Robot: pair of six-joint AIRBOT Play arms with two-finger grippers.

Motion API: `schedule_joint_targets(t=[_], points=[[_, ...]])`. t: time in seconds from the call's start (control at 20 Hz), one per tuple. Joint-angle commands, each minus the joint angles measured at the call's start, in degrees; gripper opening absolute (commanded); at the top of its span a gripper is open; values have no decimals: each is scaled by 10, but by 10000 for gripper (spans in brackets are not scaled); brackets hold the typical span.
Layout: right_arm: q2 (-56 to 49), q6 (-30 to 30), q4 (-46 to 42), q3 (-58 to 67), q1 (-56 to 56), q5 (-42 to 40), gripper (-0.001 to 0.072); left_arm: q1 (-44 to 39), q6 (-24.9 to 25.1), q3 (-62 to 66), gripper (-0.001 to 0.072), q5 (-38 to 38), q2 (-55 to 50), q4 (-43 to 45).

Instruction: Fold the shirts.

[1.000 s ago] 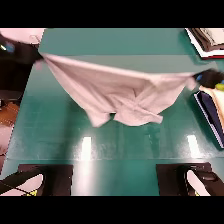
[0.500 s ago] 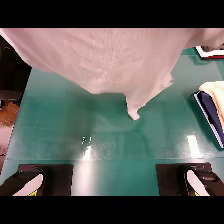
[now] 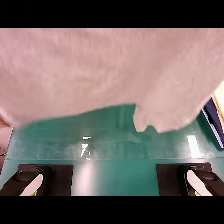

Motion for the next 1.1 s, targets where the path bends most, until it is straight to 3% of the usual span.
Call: schedule_joint_targets(t=[0.0, 0.15, 0.3, 0.55, 0.8, 0.9, 0.95, 1.0, 1.05], points=[[-67, 27, -8, 16, 0, 97, 10, 0, 0, -85, 23, -23, -20, -7], [-143, 51, -8, -81, 1, 146, 10, 0, 0, -185, 23, -82, -99, -7], [-232, 51, -11, -155, 16, 161, 10, 0, 0, -286, 23, -89, -207, -13], [-338, 51, -11, -237, 56, 34, 10, 0, 2, -336, 24, -25, -381, -14], [-380, 51, -9, -248, 83, -73, 29, 0, 1, -331, 33, 58, -417, -12], [-380, 51, -9, -247, 81, -77, 413, 1, 2, -314, 522, 38, -417, -3], [-378, 51, -8, -242, 76, -64, 430, 5, 2, -299, 544, 13, -417, 6], [-374, 51, -8, -235, 69, -37, 430, 13, 2, -283, 486, -18, -417, 9], [-366, 48, -8, -231, 60, -1, 430, 27, 1, -267, 479, -59, -417, 9]])
